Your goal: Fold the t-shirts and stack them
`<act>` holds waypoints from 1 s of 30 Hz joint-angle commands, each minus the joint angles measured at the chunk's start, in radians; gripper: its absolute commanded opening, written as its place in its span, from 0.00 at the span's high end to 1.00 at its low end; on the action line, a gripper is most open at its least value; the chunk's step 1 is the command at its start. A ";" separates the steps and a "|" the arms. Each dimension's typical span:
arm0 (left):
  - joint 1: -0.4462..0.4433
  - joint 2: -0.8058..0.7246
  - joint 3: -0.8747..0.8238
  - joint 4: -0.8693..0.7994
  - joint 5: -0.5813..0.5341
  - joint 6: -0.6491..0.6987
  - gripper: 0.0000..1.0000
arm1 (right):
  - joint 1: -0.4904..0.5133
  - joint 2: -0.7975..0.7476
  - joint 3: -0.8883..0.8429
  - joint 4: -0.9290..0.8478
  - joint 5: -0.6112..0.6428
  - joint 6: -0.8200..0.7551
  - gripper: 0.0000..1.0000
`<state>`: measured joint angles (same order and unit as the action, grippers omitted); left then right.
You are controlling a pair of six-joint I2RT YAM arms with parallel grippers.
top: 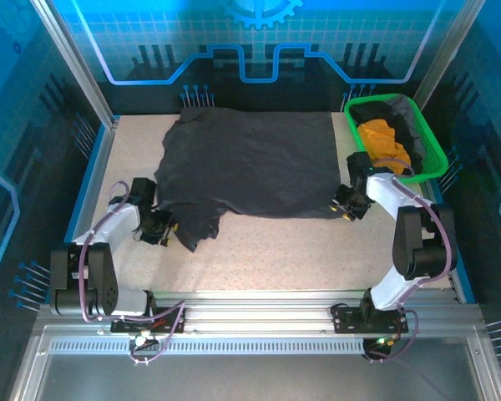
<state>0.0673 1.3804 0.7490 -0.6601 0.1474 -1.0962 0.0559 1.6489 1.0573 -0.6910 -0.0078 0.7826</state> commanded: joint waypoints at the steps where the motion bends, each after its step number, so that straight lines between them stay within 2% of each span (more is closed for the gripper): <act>1: -0.020 0.014 -0.017 0.019 0.049 0.015 0.62 | -0.023 -0.040 -0.015 -0.018 -0.025 -0.014 0.63; 11: -0.152 0.174 0.021 0.118 0.068 -0.027 0.61 | -0.028 -0.080 -0.033 -0.014 -0.020 -0.004 0.63; 14: -0.158 0.209 0.017 0.122 0.046 -0.021 0.75 | -0.036 -0.090 -0.047 -0.003 -0.017 0.004 0.63; 16: -0.158 0.198 0.000 0.107 0.030 -0.012 0.96 | -0.042 -0.096 -0.054 -0.002 -0.010 0.010 0.63; 17: -0.157 0.179 -0.009 0.088 0.023 -0.005 1.00 | -0.046 -0.098 -0.055 -0.002 -0.003 0.010 0.63; 23: -0.158 -0.032 -0.099 -0.107 0.021 0.055 1.00 | -0.064 -0.135 -0.079 -0.003 0.067 0.026 0.64; 27: -0.155 -0.185 -0.145 -0.267 -0.038 0.101 1.00 | -0.064 -0.124 -0.101 0.034 0.046 0.033 0.64; 30: -0.152 -0.269 -0.160 -0.303 -0.056 0.090 1.00 | -0.063 -0.096 -0.113 0.057 0.020 0.041 0.65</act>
<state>-0.0853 1.1690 0.6106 -0.8188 0.1402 -1.0359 0.0051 1.5326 0.9661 -0.6594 0.0261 0.8036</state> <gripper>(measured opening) 0.053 0.357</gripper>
